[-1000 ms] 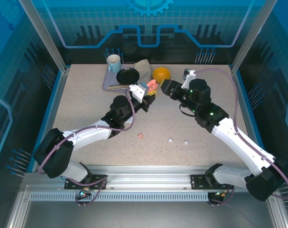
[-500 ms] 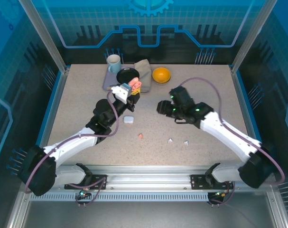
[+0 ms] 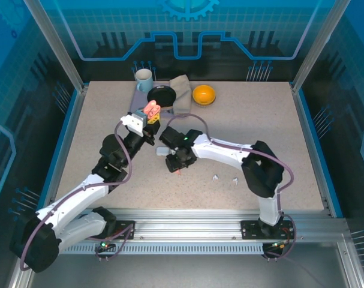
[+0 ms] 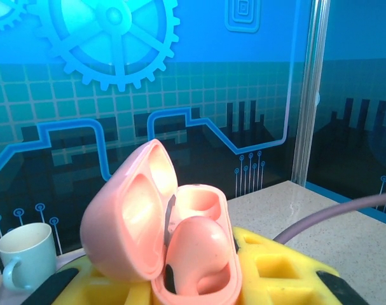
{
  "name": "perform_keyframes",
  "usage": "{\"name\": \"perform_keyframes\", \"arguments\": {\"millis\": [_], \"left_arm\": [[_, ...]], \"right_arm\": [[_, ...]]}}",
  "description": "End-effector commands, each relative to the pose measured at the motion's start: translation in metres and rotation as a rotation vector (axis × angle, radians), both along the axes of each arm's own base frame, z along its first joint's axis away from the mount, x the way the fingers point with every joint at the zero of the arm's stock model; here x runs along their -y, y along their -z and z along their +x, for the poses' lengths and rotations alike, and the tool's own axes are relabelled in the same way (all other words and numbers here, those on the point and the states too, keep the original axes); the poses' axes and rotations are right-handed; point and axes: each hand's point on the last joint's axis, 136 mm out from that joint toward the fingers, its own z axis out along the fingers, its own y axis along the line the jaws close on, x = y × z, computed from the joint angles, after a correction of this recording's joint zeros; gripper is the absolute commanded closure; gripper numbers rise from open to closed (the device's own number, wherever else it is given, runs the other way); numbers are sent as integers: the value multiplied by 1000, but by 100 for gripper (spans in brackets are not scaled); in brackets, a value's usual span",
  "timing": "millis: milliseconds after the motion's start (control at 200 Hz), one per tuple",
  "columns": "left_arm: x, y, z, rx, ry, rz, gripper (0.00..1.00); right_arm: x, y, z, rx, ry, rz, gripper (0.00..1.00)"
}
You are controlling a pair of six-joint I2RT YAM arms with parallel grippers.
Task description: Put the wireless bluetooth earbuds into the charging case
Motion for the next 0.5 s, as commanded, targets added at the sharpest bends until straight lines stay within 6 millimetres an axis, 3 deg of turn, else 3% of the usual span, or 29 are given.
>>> {"name": "perform_keyframes", "arguments": {"millis": [0, 285, 495], "left_arm": [[-12, -4, -3, 10, -34, -25, 100], [-17, -3, -7, 8, -36, -33, 100], [-18, 0, -8, 1, -37, -33, 100]], "right_arm": [[3, 13, -9, -42, -93, -99, 48], [3, 41, -9, -84, -127, -163, 49], [-2, 50, -5, -88, -130, -176, 50]]}}
